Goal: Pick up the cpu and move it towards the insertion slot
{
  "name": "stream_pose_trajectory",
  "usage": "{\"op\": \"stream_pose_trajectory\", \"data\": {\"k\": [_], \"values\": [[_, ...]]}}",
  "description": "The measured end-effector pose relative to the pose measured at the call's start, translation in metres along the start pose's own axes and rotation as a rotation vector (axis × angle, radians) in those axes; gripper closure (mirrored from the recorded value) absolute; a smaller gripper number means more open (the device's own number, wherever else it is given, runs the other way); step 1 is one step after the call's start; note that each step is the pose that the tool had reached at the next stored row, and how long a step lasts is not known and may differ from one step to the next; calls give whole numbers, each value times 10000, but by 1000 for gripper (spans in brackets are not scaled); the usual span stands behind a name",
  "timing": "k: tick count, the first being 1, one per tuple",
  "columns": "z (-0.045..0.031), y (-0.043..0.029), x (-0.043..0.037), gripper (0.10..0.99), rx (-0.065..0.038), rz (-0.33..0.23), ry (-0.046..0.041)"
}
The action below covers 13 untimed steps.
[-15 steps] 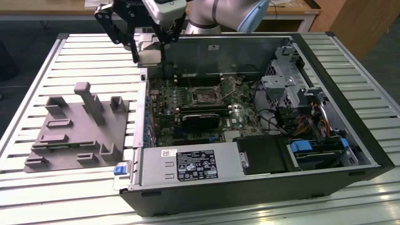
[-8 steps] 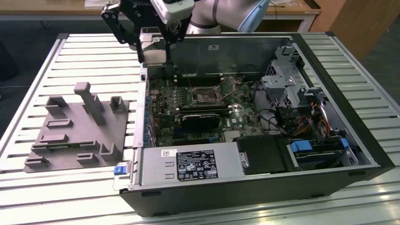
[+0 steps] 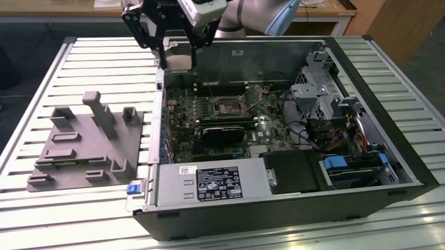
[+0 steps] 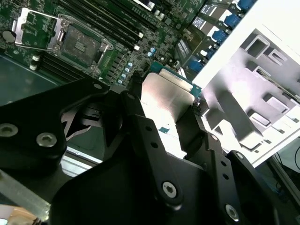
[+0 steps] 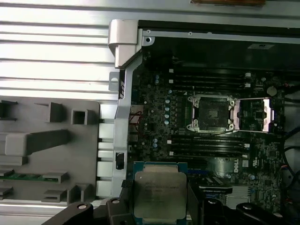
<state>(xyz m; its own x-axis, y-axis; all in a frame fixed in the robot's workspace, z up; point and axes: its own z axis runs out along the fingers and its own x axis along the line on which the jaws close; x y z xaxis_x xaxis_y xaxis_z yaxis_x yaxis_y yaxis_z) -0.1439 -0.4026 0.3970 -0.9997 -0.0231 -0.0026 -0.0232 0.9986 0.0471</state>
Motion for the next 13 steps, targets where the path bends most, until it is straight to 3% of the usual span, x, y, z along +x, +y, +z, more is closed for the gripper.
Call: {"op": "stream_pose_trajectory", "data": {"k": [13], "values": [[2, 48, -81, 545, 0, 1, 0]]}}
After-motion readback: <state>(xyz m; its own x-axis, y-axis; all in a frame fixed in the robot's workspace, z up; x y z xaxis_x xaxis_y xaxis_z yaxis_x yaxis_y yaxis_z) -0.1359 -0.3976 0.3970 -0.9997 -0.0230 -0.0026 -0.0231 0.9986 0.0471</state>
